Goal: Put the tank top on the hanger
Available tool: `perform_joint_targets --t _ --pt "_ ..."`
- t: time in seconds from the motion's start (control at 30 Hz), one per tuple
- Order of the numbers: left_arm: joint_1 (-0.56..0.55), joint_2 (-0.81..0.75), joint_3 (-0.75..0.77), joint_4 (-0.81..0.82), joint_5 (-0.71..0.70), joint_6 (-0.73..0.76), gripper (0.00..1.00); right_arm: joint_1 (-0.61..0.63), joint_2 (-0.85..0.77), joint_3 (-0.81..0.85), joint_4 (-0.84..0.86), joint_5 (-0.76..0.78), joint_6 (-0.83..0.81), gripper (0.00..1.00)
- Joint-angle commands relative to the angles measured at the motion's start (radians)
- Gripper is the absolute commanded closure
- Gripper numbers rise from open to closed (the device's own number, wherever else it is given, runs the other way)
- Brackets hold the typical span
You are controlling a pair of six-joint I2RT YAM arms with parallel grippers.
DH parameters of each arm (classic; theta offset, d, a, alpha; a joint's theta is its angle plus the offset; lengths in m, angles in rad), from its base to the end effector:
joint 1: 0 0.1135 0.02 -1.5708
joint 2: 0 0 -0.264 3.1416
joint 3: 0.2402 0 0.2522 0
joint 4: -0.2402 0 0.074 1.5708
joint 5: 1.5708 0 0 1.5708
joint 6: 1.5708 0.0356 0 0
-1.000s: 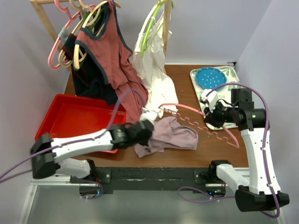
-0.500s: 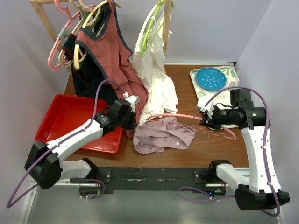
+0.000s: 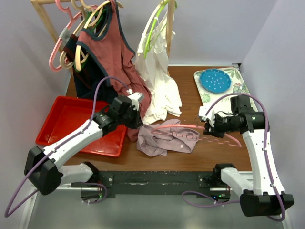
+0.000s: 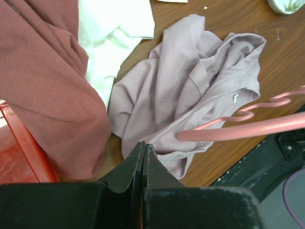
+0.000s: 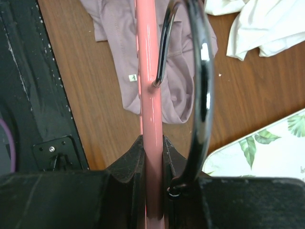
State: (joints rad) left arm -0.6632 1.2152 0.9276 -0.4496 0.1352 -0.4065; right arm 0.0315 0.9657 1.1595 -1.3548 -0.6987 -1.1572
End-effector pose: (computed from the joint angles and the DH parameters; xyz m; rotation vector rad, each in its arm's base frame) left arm 0.2026 -0.1644 0.2756 0.3790 2.3736 -0.6821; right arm 0.1382 0.0273 0.3438 -1.4906 1.8819 0.4721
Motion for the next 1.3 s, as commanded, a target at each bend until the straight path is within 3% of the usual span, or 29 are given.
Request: perform_joint_targets --t 0.0,0.33,0.63,0.9,1.0,1.13,1.27 --pt "0.007 -0.049 0.062 -0.011 0.052 0.029 1.00 -0.002 0.014 -0.007 -0.201 -0.024 -0.041 1.00" --pt "0.005 -0.063 0.155 -0.047 0.116 0.060 1.00 0.019 0.091 -0.040 -0.201 -0.068 -0.102 1.00" --pt "0.007 -0.011 0.246 -0.158 0.099 0.167 1.00 0.165 0.110 -0.030 -0.181 -0.068 -0.073 1.00" --pt "0.005 0.010 0.344 -0.167 0.343 0.192 1.00 0.197 0.122 -0.050 0.121 -0.042 0.172 1.00" --pt "0.005 0.018 0.366 -0.204 0.395 0.224 1.00 0.209 0.157 -0.021 0.060 -0.117 0.119 1.00" --pt "0.001 0.040 0.367 -0.296 0.411 0.300 1.00 0.215 0.211 0.032 -0.139 -0.205 -0.120 1.00" --pt "-0.001 0.034 0.341 -0.328 0.354 0.330 1.00 0.215 0.186 0.051 -0.173 -0.206 -0.139 1.00"
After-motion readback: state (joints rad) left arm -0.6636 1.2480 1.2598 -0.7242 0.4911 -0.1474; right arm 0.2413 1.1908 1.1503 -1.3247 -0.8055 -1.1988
